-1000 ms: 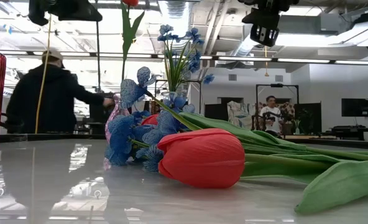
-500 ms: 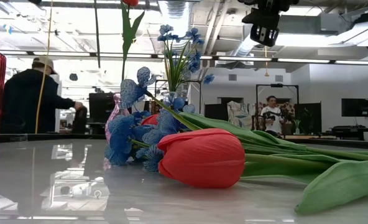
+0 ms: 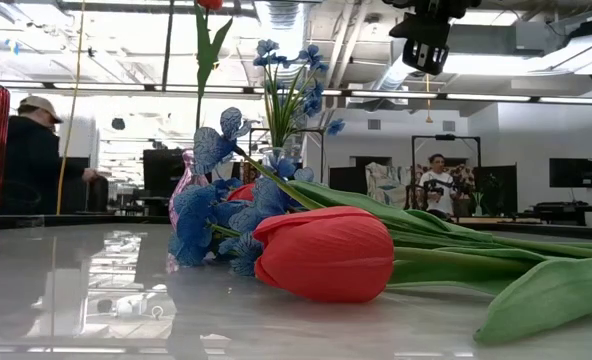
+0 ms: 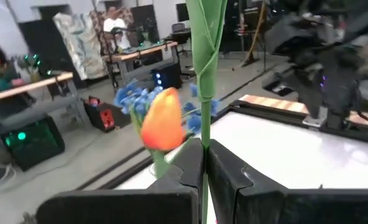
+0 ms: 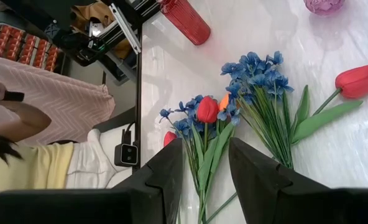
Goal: Sort flowers into vase by color
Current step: Put the top orange tulip into the purple vase
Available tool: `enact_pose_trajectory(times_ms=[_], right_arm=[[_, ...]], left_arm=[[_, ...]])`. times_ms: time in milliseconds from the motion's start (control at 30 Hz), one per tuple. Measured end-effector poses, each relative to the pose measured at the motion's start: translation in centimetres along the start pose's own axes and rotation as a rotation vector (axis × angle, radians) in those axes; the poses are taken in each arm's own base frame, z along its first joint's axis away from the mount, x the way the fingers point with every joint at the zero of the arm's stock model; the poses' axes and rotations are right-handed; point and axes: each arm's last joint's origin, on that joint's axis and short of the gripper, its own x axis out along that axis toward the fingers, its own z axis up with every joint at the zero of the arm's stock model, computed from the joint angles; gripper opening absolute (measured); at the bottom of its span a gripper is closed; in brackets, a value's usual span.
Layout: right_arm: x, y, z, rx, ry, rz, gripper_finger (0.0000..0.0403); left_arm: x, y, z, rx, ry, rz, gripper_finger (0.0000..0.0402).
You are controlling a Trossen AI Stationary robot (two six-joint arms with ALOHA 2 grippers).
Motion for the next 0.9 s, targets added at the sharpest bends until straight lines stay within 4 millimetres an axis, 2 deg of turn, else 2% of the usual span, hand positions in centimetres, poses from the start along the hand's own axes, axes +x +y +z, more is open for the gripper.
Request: enact_pose_trajectory(times_ms=[233,367,500,667,767,900], right_arm=[[0.0,0.0,0.0,0.000,0.000,0.000,0.0156],[0.0,0.0,0.0,-0.003,0.000,0.000,0.0156],[0.0,0.0,0.0,-0.002,0.000,0.000,0.0156],[0.0,0.0,0.0,-0.002,0.000,0.000,0.0156],[0.0,0.0,0.0,-0.002,-0.006,-0.013,0.0156],[0.0,0.0,0.0,0.000,-0.006,-0.015,0.0156]], left_arm=[[0.2,-0.4,2.0,0.036,0.064,-0.151,0.0000],[0.8,-0.6,3.2,0.112,0.046,-0.204,0.0000],[1.6,-0.3,3.8,0.183,0.036,-0.231,0.0000],[3.8,0.1,5.4,0.210,-0.025,-0.434,0.0000],[4.6,1.4,6.2,0.214,-0.123,-0.506,0.0000],[4.0,4.7,6.9,0.153,-0.183,-0.499,0.0000]])
